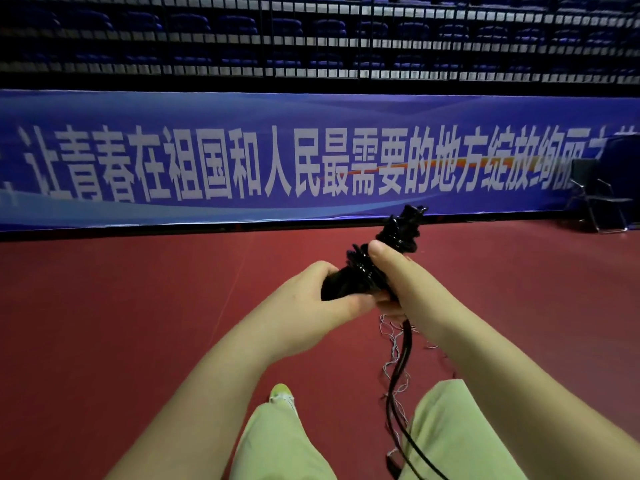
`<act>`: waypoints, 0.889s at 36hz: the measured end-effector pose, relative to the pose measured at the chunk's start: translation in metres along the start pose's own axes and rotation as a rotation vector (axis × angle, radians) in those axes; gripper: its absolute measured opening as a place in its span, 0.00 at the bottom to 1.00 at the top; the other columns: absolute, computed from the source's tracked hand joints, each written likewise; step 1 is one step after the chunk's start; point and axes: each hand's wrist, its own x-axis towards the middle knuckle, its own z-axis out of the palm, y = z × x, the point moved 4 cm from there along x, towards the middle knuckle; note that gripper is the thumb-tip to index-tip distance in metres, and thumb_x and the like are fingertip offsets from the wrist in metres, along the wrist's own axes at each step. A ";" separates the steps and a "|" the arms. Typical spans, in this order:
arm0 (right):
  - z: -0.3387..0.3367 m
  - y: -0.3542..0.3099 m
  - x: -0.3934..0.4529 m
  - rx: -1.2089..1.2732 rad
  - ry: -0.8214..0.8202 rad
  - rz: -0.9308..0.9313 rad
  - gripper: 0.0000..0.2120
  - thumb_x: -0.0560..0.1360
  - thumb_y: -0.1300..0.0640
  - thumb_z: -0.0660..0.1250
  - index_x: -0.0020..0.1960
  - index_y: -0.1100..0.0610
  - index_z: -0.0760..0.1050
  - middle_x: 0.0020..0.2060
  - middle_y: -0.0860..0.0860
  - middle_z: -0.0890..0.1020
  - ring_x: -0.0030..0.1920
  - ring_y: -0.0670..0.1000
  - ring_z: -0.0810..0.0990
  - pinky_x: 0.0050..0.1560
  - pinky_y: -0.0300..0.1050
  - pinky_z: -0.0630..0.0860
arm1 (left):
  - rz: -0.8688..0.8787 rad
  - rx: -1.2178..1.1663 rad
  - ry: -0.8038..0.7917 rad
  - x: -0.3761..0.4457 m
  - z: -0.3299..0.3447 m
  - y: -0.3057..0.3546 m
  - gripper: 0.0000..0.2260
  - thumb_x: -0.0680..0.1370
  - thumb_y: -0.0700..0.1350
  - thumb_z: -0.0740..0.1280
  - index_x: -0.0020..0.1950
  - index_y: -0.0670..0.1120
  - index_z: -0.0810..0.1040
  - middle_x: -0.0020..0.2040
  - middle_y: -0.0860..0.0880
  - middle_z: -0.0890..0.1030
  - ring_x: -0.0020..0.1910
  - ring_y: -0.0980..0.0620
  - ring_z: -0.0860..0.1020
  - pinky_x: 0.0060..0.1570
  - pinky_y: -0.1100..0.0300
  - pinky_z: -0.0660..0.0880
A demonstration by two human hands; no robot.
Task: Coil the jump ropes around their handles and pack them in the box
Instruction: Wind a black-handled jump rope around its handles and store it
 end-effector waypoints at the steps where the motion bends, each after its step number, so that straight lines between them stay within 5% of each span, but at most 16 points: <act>1: -0.004 0.003 -0.003 -0.012 0.009 -0.002 0.16 0.66 0.40 0.68 0.39 0.51 0.70 0.31 0.45 0.72 0.28 0.43 0.68 0.31 0.38 0.65 | 0.010 -0.083 -0.078 0.001 0.002 -0.003 0.15 0.72 0.64 0.66 0.50 0.55 0.73 0.40 0.57 0.79 0.37 0.62 0.77 0.39 0.59 0.73; 3: -0.004 0.000 -0.008 -0.020 -0.036 -0.060 0.14 0.66 0.39 0.62 0.39 0.49 0.69 0.29 0.43 0.73 0.29 0.42 0.70 0.32 0.37 0.65 | 0.022 -0.358 -0.284 -0.001 0.007 -0.009 0.18 0.70 0.63 0.68 0.50 0.51 0.77 0.37 0.57 0.81 0.34 0.63 0.77 0.32 0.63 0.69; 6: -0.006 0.001 -0.022 0.116 -0.114 -0.136 0.21 0.54 0.35 0.66 0.35 0.51 0.72 0.25 0.45 0.73 0.26 0.43 0.68 0.32 0.38 0.61 | 0.061 -0.905 -0.681 -0.010 0.023 -0.013 0.28 0.67 0.69 0.69 0.56 0.50 0.81 0.47 0.50 0.84 0.42 0.54 0.82 0.33 0.65 0.72; 10: 0.002 -0.007 -0.022 0.236 -0.258 -0.259 0.16 0.58 0.37 0.71 0.31 0.50 0.75 0.23 0.48 0.70 0.20 0.44 0.66 0.22 0.33 0.64 | 0.117 -1.261 -1.103 -0.023 0.050 -0.001 0.37 0.72 0.70 0.62 0.67 0.42 0.73 0.52 0.47 0.83 0.46 0.54 0.82 0.36 0.66 0.74; 12: 0.000 -0.004 -0.019 0.245 -0.240 -0.229 0.30 0.52 0.29 0.73 0.37 0.53 0.75 0.32 0.56 0.73 0.30 0.52 0.73 0.35 0.38 0.72 | 0.118 -1.344 -1.169 -0.026 0.058 0.005 0.34 0.73 0.69 0.62 0.63 0.41 0.73 0.46 0.50 0.81 0.36 0.58 0.79 0.32 0.68 0.71; 14: -0.004 -0.002 -0.017 0.220 -0.200 -0.202 0.35 0.46 0.22 0.71 0.36 0.51 0.77 0.41 0.59 0.69 0.43 0.57 0.68 0.46 0.46 0.65 | 0.043 -1.432 -1.214 -0.026 0.060 0.005 0.29 0.74 0.67 0.63 0.59 0.43 0.73 0.41 0.51 0.78 0.28 0.61 0.69 0.28 0.70 0.66; 19: -0.010 -0.004 -0.019 0.071 -0.238 -0.182 0.43 0.55 0.20 0.64 0.42 0.60 0.71 0.29 0.56 0.66 0.25 0.48 0.61 0.26 0.37 0.59 | -0.113 -1.257 -0.923 -0.014 0.045 -0.002 0.29 0.67 0.71 0.65 0.50 0.45 0.77 0.34 0.53 0.75 0.23 0.62 0.64 0.22 0.71 0.61; 23: -0.013 -0.004 -0.017 -0.064 -0.157 -0.154 0.36 0.70 0.24 0.54 0.36 0.59 0.67 0.29 0.58 0.64 0.24 0.48 0.58 0.26 0.39 0.55 | -0.166 -1.064 -0.636 -0.008 0.037 -0.004 0.31 0.64 0.72 0.59 0.48 0.47 0.76 0.32 0.52 0.72 0.22 0.61 0.60 0.22 0.69 0.54; 27: -0.010 0.006 -0.013 -0.144 -0.115 -0.072 0.27 0.72 0.32 0.47 0.29 0.52 0.68 0.27 0.50 0.62 0.24 0.47 0.55 0.26 0.39 0.53 | -0.113 -0.599 -0.232 0.002 0.021 -0.012 0.28 0.70 0.68 0.57 0.54 0.46 0.73 0.30 0.52 0.73 0.24 0.57 0.59 0.24 0.65 0.54; 32: -0.010 0.020 -0.005 -0.178 -0.067 0.034 0.27 0.76 0.33 0.42 0.36 0.54 0.63 0.28 0.48 0.62 0.25 0.45 0.56 0.27 0.39 0.53 | -0.042 -0.247 -0.105 0.006 0.021 -0.010 0.28 0.70 0.73 0.58 0.43 0.47 0.73 0.32 0.53 0.74 0.23 0.57 0.65 0.29 0.60 0.63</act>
